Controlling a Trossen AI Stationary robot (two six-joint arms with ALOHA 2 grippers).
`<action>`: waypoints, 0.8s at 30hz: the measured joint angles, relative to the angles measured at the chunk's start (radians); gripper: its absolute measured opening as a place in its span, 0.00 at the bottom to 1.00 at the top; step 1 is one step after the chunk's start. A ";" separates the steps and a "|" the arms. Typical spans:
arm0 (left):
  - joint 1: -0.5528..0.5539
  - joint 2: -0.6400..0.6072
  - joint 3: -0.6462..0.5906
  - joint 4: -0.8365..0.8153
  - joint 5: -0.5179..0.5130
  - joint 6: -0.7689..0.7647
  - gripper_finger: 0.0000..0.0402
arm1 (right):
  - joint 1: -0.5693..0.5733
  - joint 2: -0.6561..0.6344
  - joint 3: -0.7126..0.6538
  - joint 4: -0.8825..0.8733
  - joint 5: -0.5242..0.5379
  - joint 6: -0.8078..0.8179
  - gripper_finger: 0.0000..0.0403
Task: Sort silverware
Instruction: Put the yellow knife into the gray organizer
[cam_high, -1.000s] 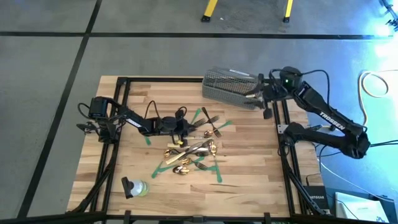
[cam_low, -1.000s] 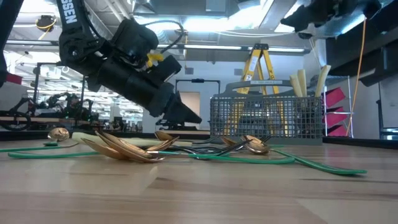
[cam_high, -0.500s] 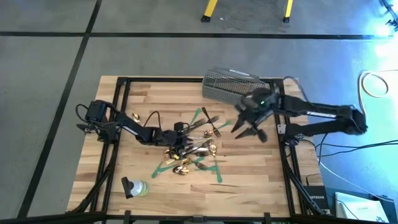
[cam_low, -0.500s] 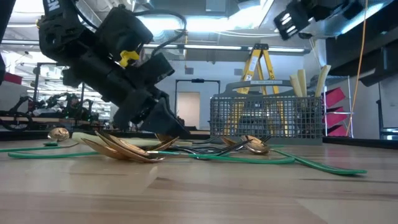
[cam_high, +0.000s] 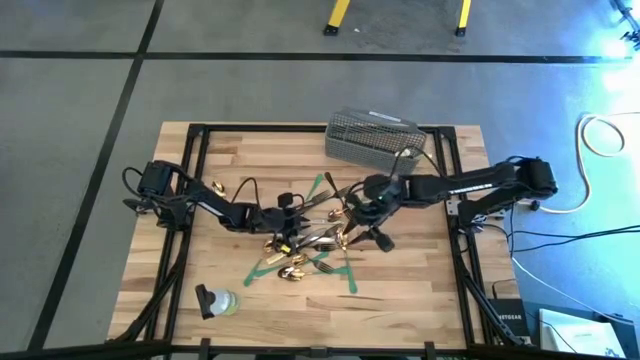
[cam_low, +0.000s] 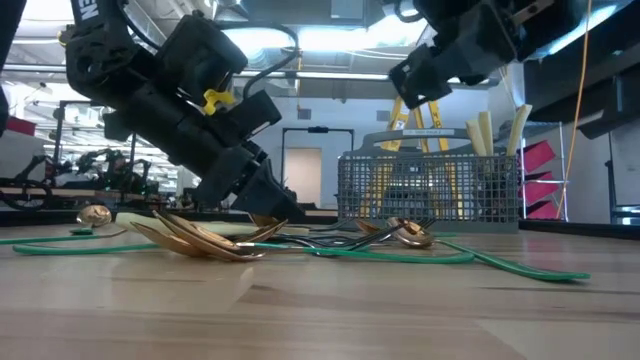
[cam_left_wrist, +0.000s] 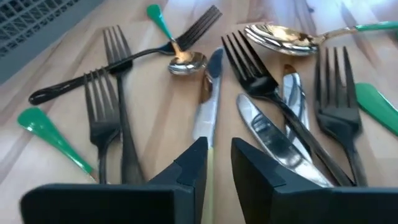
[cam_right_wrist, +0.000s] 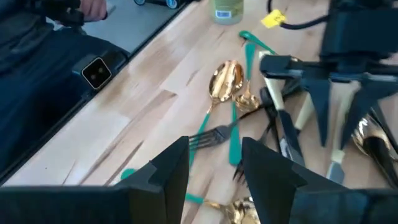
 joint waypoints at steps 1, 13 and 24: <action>0.004 0.000 0.000 -0.002 0.001 -0.007 0.18 | 0.009 0.009 0.000 0.016 0.001 0.009 0.33; 0.046 0.000 0.000 -0.045 0.076 -0.033 0.43 | 0.108 0.088 0.000 0.245 0.069 0.022 0.33; 0.103 0.001 0.000 -0.055 0.195 -0.020 0.44 | 0.120 0.141 0.000 0.282 0.101 0.038 0.33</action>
